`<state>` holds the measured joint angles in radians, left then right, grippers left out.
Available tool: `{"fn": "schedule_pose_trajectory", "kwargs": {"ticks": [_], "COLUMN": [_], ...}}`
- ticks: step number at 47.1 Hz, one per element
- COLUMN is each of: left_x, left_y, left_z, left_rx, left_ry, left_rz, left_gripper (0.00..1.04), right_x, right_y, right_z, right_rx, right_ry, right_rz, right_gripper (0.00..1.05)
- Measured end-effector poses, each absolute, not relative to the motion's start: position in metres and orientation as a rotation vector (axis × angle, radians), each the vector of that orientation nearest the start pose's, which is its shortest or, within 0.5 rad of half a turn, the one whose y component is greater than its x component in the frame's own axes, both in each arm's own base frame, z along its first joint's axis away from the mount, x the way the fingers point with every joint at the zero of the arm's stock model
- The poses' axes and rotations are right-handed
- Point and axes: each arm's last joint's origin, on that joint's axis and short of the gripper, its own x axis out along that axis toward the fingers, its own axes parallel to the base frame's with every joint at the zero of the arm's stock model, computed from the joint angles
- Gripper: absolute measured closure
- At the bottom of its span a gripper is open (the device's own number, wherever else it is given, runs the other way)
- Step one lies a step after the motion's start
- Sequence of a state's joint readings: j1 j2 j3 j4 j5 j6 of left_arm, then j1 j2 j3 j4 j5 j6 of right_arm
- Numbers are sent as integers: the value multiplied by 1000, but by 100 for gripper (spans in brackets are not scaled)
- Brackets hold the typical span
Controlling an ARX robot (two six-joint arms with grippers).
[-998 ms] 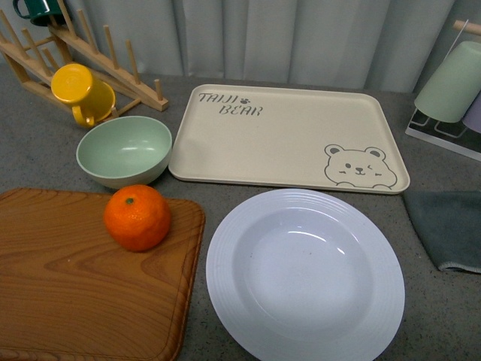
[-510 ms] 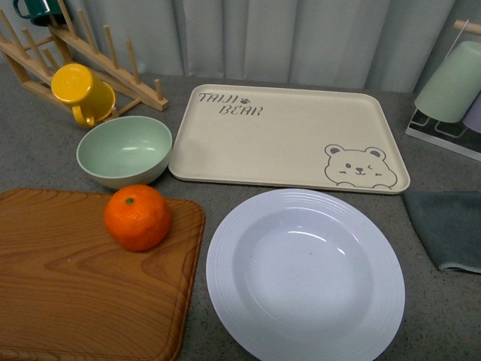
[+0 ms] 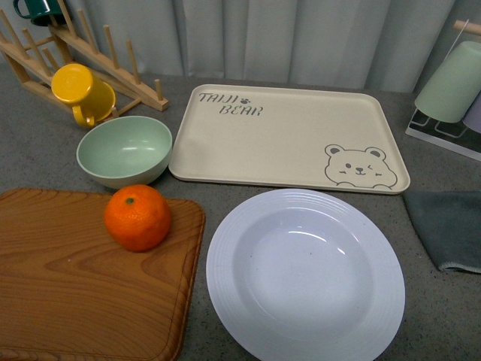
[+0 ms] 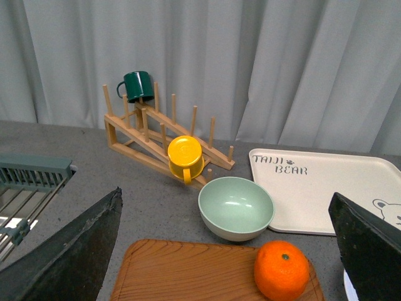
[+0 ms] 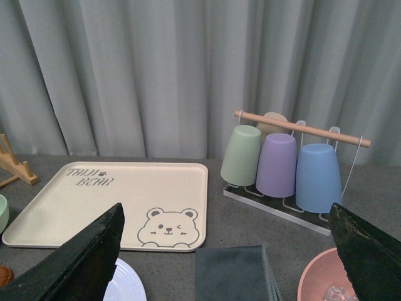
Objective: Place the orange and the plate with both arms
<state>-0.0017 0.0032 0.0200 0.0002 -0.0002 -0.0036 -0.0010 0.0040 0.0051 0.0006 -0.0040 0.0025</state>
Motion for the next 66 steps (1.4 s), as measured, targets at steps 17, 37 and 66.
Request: {"fn": "schedule_pose_trajectory", "kwargs": {"ticks": [17, 37, 66], "left_x": [97, 186, 280], "left_y": [0, -7, -77], "left_z": [170, 175, 106], "left_rx": [-4, -157, -103], "left_ry": [-15, 273, 688], "left_rz": [7, 241, -108], "left_gripper": [6, 6, 6], "right_x": [98, 98, 98], "right_y": [0, 0, 0], "right_z": [165, 165, 165], "right_rx": [2, 2, 2], "right_ry": [-2, -2, -2], "right_rz": [3, 0, 0], "right_gripper": [9, 9, 9]}}
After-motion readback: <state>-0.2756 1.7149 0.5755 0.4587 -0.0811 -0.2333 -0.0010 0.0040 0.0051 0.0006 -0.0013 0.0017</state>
